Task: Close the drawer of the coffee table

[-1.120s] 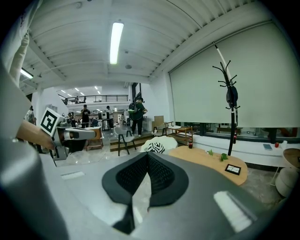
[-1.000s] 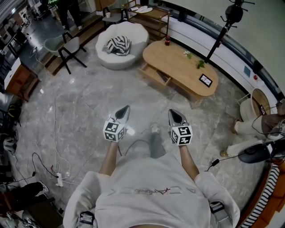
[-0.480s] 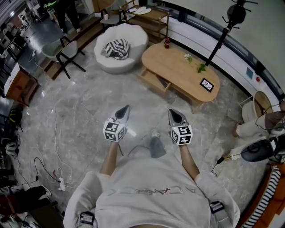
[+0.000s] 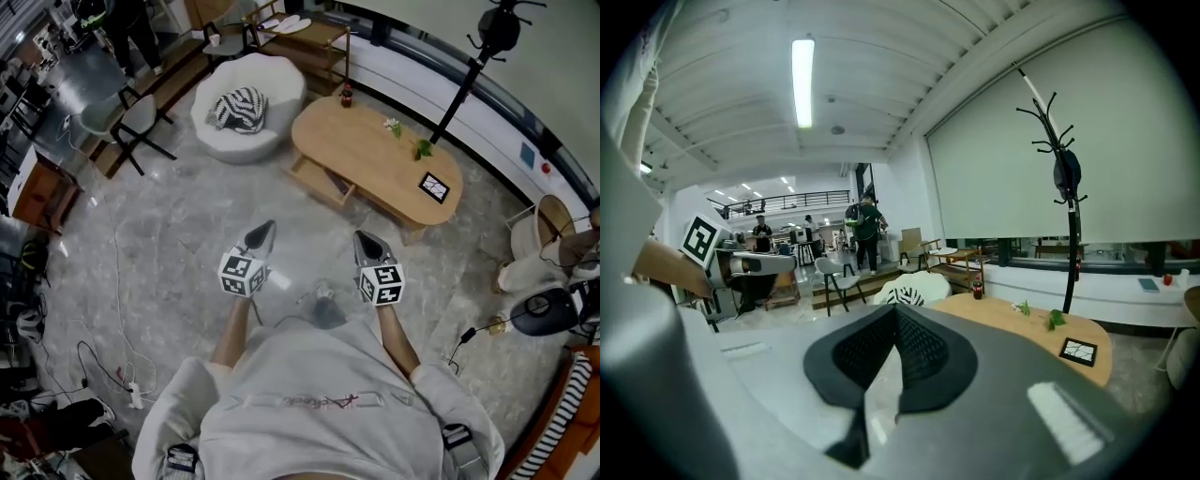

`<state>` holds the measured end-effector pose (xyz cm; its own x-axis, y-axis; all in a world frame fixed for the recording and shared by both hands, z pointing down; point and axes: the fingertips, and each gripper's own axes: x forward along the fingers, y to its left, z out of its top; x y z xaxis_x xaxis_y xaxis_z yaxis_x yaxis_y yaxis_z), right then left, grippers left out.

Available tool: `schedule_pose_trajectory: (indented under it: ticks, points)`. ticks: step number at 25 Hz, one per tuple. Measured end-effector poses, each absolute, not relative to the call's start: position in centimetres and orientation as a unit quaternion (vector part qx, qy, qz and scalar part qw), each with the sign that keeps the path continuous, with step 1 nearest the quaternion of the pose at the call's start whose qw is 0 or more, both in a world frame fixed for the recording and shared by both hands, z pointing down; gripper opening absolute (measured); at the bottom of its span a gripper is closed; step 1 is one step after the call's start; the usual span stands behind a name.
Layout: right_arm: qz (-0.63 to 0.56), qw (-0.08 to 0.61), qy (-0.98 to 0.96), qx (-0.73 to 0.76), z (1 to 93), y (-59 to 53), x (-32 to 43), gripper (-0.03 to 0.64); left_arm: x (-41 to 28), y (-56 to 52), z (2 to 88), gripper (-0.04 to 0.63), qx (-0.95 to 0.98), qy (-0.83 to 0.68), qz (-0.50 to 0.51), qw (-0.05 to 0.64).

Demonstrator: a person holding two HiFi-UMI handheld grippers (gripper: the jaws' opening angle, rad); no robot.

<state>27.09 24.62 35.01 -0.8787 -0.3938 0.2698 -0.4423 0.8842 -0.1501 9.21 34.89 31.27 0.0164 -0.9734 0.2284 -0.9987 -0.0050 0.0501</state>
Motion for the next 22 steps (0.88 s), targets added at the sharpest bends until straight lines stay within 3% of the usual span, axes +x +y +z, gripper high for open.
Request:
schedule_pose_trajectory:
  ticks: [22]
  points:
    - [0.095, 0.130, -0.971, 0.174, 35.2, 9.0, 17.3, 0.005, 0.7, 20.1, 31.8, 0.000, 0.682, -0.720, 0.059, 0.117]
